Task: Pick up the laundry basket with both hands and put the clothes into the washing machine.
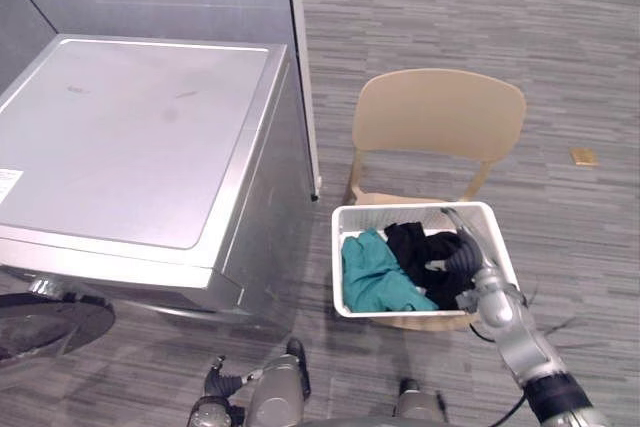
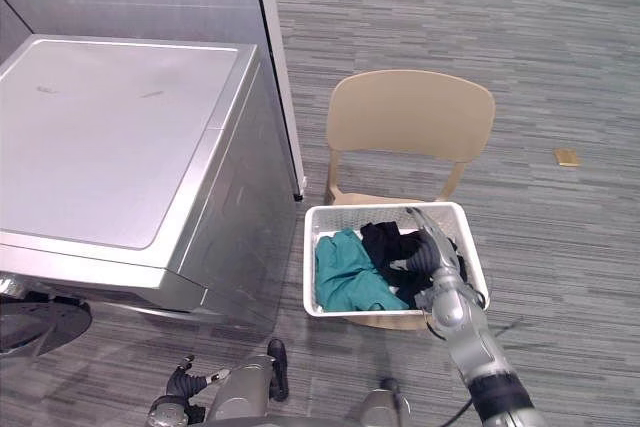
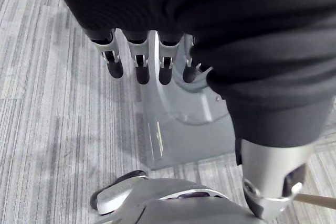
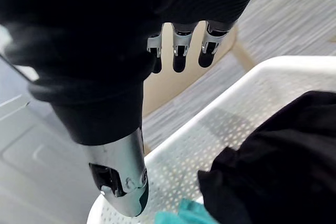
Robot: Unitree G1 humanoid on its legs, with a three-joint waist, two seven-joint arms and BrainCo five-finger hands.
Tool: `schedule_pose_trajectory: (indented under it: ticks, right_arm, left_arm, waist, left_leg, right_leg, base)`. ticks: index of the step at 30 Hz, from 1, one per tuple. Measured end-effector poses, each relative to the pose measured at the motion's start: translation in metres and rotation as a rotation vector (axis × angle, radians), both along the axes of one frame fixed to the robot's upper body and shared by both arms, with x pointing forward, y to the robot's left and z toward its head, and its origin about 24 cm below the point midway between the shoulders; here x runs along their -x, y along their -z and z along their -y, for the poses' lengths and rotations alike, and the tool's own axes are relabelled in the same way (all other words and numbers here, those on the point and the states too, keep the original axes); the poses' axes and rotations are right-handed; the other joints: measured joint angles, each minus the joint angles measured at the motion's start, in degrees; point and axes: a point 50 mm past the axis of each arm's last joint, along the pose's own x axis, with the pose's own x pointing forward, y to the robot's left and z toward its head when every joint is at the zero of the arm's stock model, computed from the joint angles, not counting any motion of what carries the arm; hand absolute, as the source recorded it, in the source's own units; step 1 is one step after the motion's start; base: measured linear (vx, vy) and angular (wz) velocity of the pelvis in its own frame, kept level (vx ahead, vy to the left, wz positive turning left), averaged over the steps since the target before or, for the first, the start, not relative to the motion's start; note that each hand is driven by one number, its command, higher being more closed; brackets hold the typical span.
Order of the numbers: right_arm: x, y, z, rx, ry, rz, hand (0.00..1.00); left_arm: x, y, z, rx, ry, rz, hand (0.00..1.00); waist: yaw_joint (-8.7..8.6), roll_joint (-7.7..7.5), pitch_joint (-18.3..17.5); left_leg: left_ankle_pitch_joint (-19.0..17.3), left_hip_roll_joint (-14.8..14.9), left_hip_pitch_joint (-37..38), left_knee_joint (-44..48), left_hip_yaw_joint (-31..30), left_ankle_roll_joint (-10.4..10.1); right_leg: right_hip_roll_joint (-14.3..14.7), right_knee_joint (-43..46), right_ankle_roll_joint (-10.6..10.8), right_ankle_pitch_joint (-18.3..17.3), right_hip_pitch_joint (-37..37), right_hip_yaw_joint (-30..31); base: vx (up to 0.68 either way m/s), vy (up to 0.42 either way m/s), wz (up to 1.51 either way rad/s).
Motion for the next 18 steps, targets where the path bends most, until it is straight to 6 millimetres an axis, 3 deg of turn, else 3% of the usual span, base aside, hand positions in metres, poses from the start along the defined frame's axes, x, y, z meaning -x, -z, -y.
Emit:
schedule_pose_trajectory:
  ticks: [3, 7, 14, 15, 18]
  right_arm:
    - [-0.023, -0.014, -0.003, 0.112, -0.058, 0.018, 0.0]
    - [-0.051, -0.031, -0.002, 0.225, -0.066, 0.019, 0.0]
    - [-0.079, -0.048, 0.006, 0.42, -0.035, 0.002, 0.0]
    - [-0.08, -0.05, 0.007, 0.43, -0.029, 0.007, 1.0]
    - [-0.09, -0.07, 0.002, 0.451, -0.01, 0.102, 1.0]
  left_arm:
    - [-0.021, -0.007, 0.001, -0.002, 0.012, 0.065, 0.0]
    - [-0.052, -0.021, -0.001, -0.016, 0.005, 0.168, 0.0]
    - [-0.078, -0.033, 0.002, -0.007, -0.038, 0.256, 0.0]
    - [-0.081, -0.035, 0.002, -0.003, -0.045, 0.264, 0.0]
    - [-0.095, -0.041, 0.01, 0.022, -0.053, 0.306, 0.0]
  waist:
    - [1.16, 1.28, 2.96]
    - [2.33, 1.16, 9.69]
    - [6.71, 1.46, 12.11]
    - [7.07, 1.43, 12.18]
    - [7.44, 1.16, 12.49]
  left_leg:
    - [2.29, 0.08, -4.43, -1.22, -0.72, 0.44]
    - [4.24, 0.06, -8.43, -1.57, -2.73, 0.9]
    - [6.73, -1.1, -16.5, -2.64, -6.9, 1.05]
    - [6.95, -1.13, -17.16, -2.84, -7.07, 1.0]
    - [8.93, -2.14, -19.0, -5.5, -8.3, 0.88]
  right_leg:
    - [0.55, 0.5, -0.49, 1.29, -4.9, -0.25]
    - [1.05, 2.07, -0.92, 2.14, -8.18, -1.81]
    - [0.76, 6.07, -2.0, 1.44, -15.9, -5.04]
    - [0.72, 6.7, -2.32, 1.18, -16.8, -5.08]
    - [-0.59, 9.98, -2.1, -0.98, -20.33, -6.14]
  base:
    - [-0.09, -0.012, 0.05]
    - [-0.05, -0.009, 0.19]
    - [0.01, 0.002, 0.24]
    - [0.0, -0.004, 0.19]
    - [0.0, -0.027, 0.27]
